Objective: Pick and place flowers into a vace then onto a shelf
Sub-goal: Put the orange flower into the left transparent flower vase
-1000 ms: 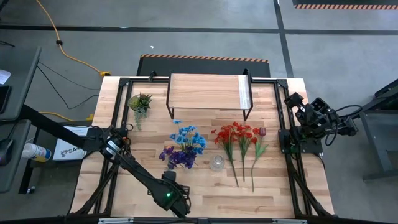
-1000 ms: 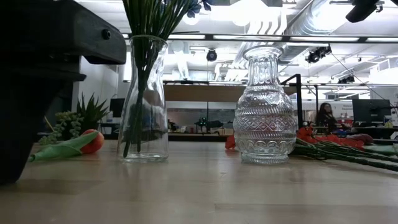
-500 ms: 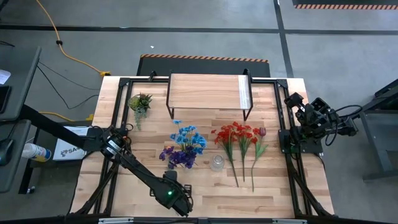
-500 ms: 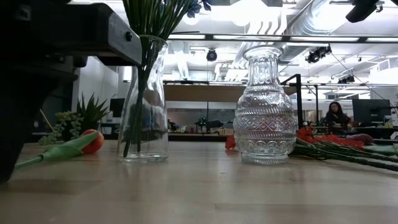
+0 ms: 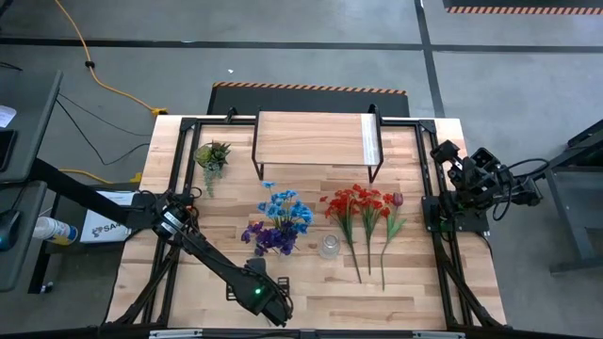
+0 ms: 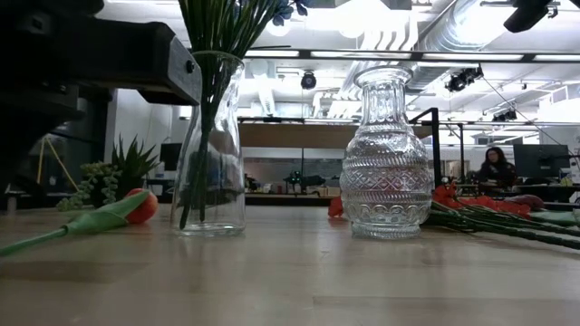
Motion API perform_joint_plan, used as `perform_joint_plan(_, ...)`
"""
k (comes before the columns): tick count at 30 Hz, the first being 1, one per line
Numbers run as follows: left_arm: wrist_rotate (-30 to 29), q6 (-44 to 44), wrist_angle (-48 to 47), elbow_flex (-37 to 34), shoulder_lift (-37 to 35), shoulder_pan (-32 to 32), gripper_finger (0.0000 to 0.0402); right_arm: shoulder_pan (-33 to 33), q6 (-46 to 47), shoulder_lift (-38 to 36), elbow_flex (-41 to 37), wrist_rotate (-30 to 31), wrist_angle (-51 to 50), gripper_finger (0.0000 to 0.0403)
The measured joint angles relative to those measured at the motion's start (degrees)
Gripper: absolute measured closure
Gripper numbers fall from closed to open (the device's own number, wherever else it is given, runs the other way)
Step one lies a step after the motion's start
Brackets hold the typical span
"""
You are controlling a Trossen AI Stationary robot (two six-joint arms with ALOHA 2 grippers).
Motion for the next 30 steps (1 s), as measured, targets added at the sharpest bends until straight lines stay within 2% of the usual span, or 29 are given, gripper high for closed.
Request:
perform_joint_plan(3,0.2,0.0,0.0,0.0,0.0,0.0,0.0381,0.0,0.0,0.0,0.0,0.0,0.0,0.0075)
perform_joint_plan(11,1.3,0.1,-3.1,3.0,0.4,-0.2,0.0381,0.0,0.0,0.0,0.0,0.0,0.0,0.0075)
perform_joint_plan(16,4.4,0.1,-7.8,5.5,0.6,-1.9,0.0381,0.0,0.0,0.0,0.0,0.0,0.0,0.0075)
perform_joint_plan(22,4.8,-3.0,-12.5,8.3,0.6,-4.2,0.0381,0.0,-0.2,0.0,0.0,0.0,0.0,0.0075)
perform_joint_plan(30,5.3,-3.5,-25.0,14.3,0.4,-4.7,0.0381,0.0,-1.1,0.0,0.0,0.0,0.0,0.0075)
